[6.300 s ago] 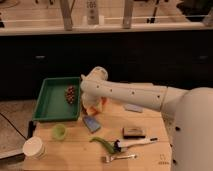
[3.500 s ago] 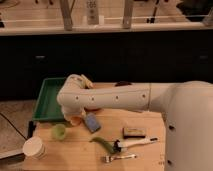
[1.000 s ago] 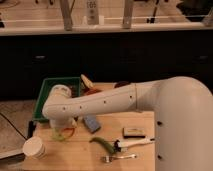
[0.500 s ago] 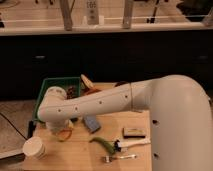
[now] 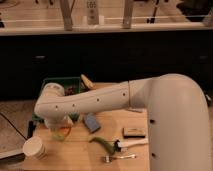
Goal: Place apple in plastic cup
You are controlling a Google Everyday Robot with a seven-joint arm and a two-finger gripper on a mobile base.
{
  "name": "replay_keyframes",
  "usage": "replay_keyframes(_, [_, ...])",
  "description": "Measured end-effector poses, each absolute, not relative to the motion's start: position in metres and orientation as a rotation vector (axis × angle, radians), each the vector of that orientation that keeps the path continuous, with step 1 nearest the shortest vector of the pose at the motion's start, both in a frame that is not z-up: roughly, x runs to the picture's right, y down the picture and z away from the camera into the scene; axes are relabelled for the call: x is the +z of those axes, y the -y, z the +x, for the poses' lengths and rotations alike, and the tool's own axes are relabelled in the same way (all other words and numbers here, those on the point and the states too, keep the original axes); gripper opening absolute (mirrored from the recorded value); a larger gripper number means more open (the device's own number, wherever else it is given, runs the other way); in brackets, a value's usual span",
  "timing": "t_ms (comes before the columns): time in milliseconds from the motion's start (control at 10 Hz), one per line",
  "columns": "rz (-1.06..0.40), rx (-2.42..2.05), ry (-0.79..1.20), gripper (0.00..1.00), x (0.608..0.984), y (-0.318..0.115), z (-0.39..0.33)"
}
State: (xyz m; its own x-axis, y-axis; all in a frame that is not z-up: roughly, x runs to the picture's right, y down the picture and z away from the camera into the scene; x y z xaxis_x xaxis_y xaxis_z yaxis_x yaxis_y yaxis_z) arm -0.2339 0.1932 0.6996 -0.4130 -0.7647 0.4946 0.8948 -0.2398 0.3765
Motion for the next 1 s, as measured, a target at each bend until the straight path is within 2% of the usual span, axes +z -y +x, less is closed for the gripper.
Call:
replay_keyframes(400, [-0.226,-1.888,0.744,0.07,0.700,-0.186,-0.248])
replay_keyframes(500, [-0.220,-1.894,0.748,0.14,0.699,-0.186,-0.251])
replay_keyframes(700, [-0.214,-1.906,0.762,0.36,0.699,-0.184,-0.257])
replay_keyframes(900, [-0.219,-1.913,0.774,0.54,0.699,-0.185,-0.261])
replay_keyframes(1000, [-0.225,-1.918,0.781,0.67,0.699,-0.186,-0.262])
